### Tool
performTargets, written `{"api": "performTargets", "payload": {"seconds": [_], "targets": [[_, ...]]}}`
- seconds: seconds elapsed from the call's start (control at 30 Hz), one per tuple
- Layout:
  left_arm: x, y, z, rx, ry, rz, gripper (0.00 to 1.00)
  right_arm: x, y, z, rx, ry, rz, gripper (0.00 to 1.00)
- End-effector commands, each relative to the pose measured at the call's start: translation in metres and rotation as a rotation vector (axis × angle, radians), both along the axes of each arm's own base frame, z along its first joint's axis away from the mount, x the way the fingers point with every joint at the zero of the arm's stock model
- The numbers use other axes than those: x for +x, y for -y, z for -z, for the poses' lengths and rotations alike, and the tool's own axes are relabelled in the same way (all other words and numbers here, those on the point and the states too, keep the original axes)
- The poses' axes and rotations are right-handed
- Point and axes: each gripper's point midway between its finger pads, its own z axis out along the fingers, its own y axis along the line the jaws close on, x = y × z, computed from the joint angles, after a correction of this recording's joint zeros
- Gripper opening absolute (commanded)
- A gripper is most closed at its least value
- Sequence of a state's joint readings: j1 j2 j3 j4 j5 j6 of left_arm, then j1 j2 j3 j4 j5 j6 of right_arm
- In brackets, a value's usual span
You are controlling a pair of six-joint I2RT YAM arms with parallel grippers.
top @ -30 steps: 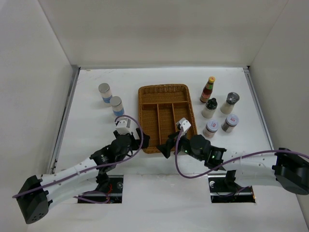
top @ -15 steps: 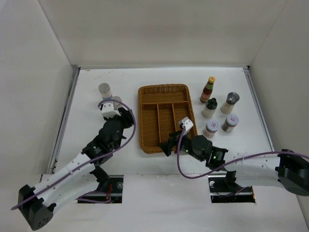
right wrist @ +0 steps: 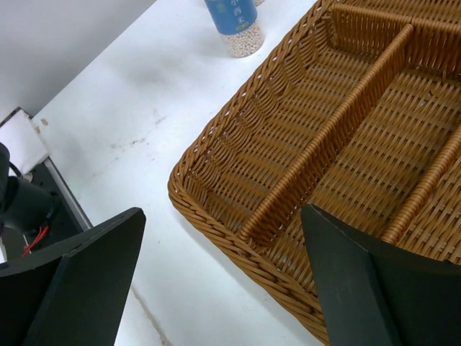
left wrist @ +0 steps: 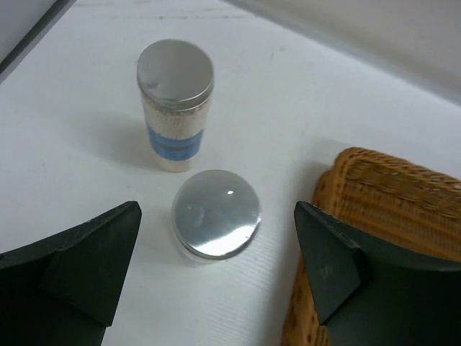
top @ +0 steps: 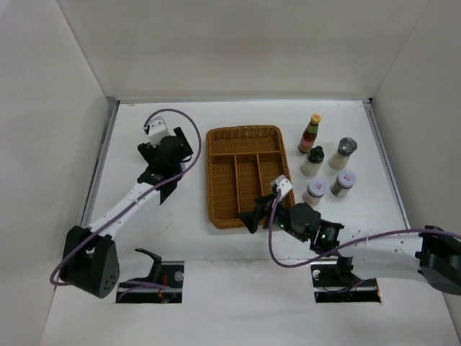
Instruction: Organize the condiment bottles
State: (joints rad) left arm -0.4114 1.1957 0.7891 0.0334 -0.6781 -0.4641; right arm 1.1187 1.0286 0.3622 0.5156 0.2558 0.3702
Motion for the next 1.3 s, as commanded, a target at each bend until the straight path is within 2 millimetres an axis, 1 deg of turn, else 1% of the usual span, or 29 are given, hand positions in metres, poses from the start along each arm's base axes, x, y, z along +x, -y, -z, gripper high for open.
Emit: {"api": "performTargets", "payload": {"seconds": [0.0,0.03,0.2,0.3,0.37,0.43,0.5,0.53,0.57,0.6,0.63,0.67,0.77,0.87,0.9,0.97,1.03,1.1,1.27], "targets": [[0.012,-0.001,-0.007,-0.037,0.01,0.006,0.88,0.003,-0.003,-0.021,0.063,0.037,0.007,0.97],[0.014,0.002,-0.002,-0.041,-0.005,0.017,0.88,0.002,-0.004,-0.02,0.058,0.038,0.002,0.98],[0.02,0.004,0.007,-0.046,-0.025,0.026,0.88,0.002,-0.007,-0.016,0.045,0.033,-0.001,0.98],[0.024,0.003,0.018,-0.042,-0.048,0.018,0.84,0.002,-0.006,-0.018,0.048,0.037,0.002,0.99],[0.028,0.0,0.021,-0.05,-0.047,0.006,0.8,0.001,-0.005,-0.018,0.053,0.036,0.002,0.99],[0.031,-0.001,0.023,-0.052,-0.043,0.001,0.71,0.001,-0.004,-0.019,0.056,0.036,0.004,0.99],[0.032,-0.002,0.025,-0.051,-0.044,-0.003,0.58,0.001,-0.002,-0.021,0.064,0.038,0.009,0.99],[0.032,-0.003,0.026,-0.051,-0.043,-0.004,0.5,0.002,-0.001,-0.02,0.064,0.037,0.013,0.99],[0.032,-0.003,0.023,-0.057,-0.032,-0.005,0.42,0.003,0.0,-0.021,0.068,0.036,0.017,0.99],[0.029,-0.001,0.016,-0.066,-0.009,0.001,0.37,0.004,0.0,-0.02,0.068,0.034,0.021,0.99],[0.026,0.0,0.005,-0.066,0.025,0.005,0.35,0.005,0.001,-0.019,0.065,0.034,0.028,0.99],[0.024,0.006,-0.007,-0.07,0.057,0.022,0.34,0.006,0.002,-0.02,0.067,0.035,0.032,0.99],[0.017,0.02,-0.058,-0.079,0.169,0.05,0.33,0.006,0.002,-0.021,0.07,0.037,0.037,0.99],[0.014,0.047,-0.103,-0.099,0.266,0.103,0.32,0.01,0.005,-0.018,0.065,0.032,0.051,0.99],[0.017,0.057,-0.112,-0.107,0.287,0.128,0.32,0.01,0.006,-0.018,0.065,0.032,0.054,0.99],[0.03,0.077,-0.12,-0.105,0.292,0.165,0.32,0.01,0.006,-0.018,0.068,0.033,0.057,1.0],[0.043,0.094,-0.121,-0.106,0.285,0.197,0.32,0.011,0.007,-0.018,0.071,0.035,0.06,1.0],[0.057,0.111,-0.118,-0.112,0.274,0.233,0.32,0.012,0.008,-0.017,0.068,0.032,0.065,1.0],[0.088,0.139,-0.105,-0.102,0.236,0.279,0.32,0.013,0.008,-0.016,0.068,0.032,0.068,1.0]]}}
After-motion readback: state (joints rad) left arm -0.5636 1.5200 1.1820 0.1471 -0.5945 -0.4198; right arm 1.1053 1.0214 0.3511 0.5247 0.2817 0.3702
